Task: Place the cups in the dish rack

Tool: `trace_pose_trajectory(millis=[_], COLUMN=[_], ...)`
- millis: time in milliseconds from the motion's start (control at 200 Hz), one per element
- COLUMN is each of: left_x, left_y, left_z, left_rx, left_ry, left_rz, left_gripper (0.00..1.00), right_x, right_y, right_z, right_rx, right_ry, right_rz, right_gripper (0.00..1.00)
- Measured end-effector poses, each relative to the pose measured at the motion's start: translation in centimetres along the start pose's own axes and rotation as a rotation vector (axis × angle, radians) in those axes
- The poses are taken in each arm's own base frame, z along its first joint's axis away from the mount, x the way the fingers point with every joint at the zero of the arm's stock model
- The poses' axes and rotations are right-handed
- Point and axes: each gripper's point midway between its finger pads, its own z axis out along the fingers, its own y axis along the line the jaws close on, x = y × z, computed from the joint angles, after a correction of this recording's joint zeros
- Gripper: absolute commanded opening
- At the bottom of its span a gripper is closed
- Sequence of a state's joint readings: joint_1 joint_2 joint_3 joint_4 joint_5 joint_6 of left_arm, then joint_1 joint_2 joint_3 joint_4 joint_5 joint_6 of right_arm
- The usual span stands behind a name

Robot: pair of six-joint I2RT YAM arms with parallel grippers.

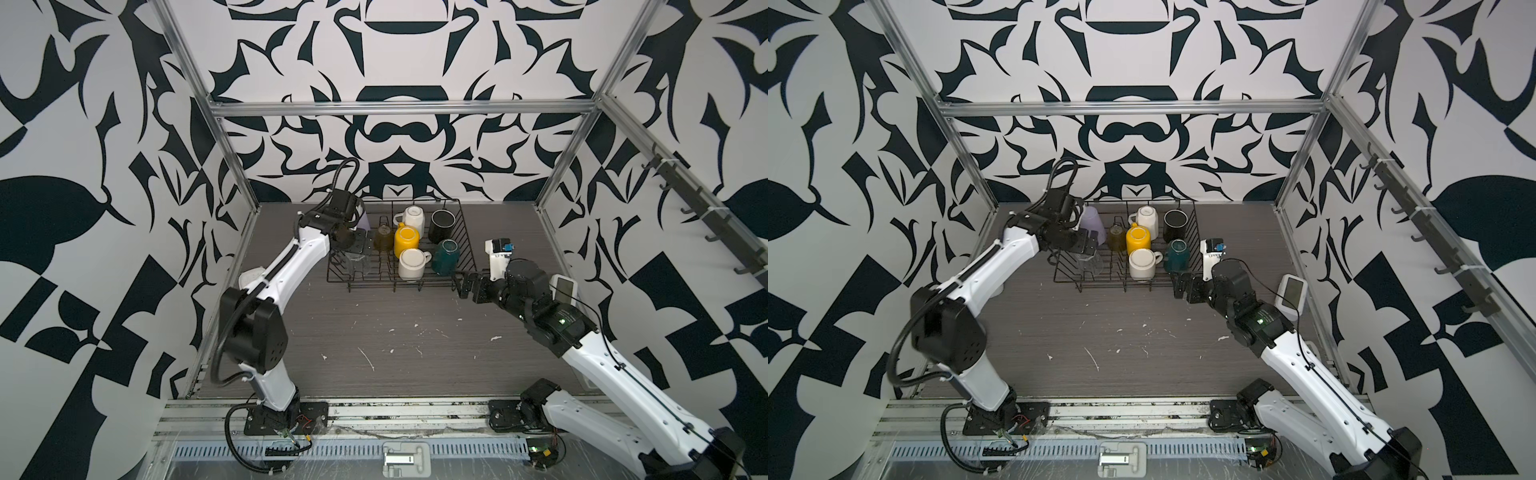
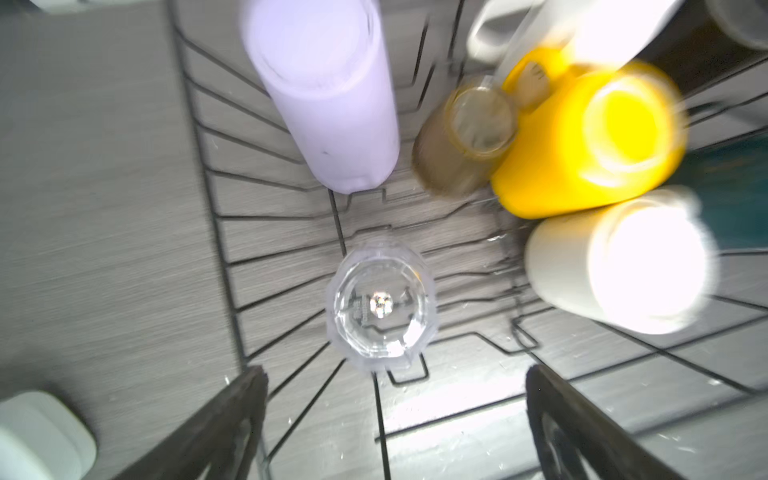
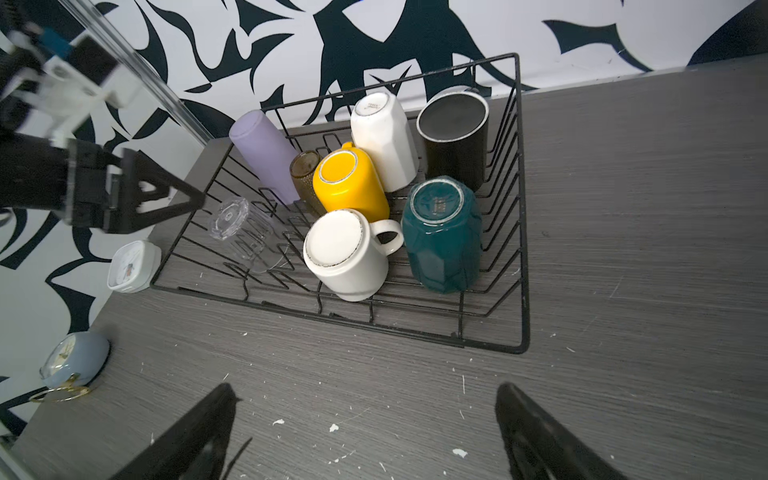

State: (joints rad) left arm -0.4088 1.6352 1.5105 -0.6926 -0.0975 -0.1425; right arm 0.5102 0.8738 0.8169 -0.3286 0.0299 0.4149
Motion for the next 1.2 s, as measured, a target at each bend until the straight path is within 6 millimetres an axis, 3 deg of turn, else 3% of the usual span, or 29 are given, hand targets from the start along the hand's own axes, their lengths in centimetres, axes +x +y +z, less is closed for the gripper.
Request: trace_pose_trajectory(millis=[125,265,425,605,765,975,1095,1205], left_x=[-0.5,0.6,2.1,6.0,11.3,15.9,16.5,15.0], left_y=[0.4,2.1,5.8,12.1,16.3,17.8,18.2,18.5], left_z=[-4.3,-9.2,-11.5,-9.0,-5.4,-0.3,1.2,0.9], left_rx=[0.012,-0.022,-0.137,-0.307,-0.415,-0.452,-0.464,-0.475], left_ry=[-0.219,-0.477,-0.658,-0.679,-0.635,-0.558,-0.53,-0.589], left_rz=[-0.007,-0.028,-0.086,-0.211,-0.306,-0.325,-0.297,-0.269], left_gripper=[0.99,0.99,0.99,0.99,0.99,0.99,0.99,0.99], right_x=[-0.5,-0.9,0.7,3.2,5.2,7.0,6.6,6.4], right_y=[-1.5,-4.4,-9.8,-16.0,-18.8,-20.7,-20.5,-20.2], right_z=[0.4,1.2,2.7,3.9,5.4,6.9,8.0,8.9], right_rx=[0.067,0.176,0.353,0.552,0.653,0.704,0.676,0.642], right_ry=[-0.012,-0.029,-0.031,-0.042,-0.052,-0.079,-0.098,-0.116], right_rz=[-0.042,-0.067,-0.087,-0.089,-0.156,-0.241,-0.28,-0.313], right_gripper=[1.0,1.0,0.99,0.99,1.0,1.0,0.99,1.0])
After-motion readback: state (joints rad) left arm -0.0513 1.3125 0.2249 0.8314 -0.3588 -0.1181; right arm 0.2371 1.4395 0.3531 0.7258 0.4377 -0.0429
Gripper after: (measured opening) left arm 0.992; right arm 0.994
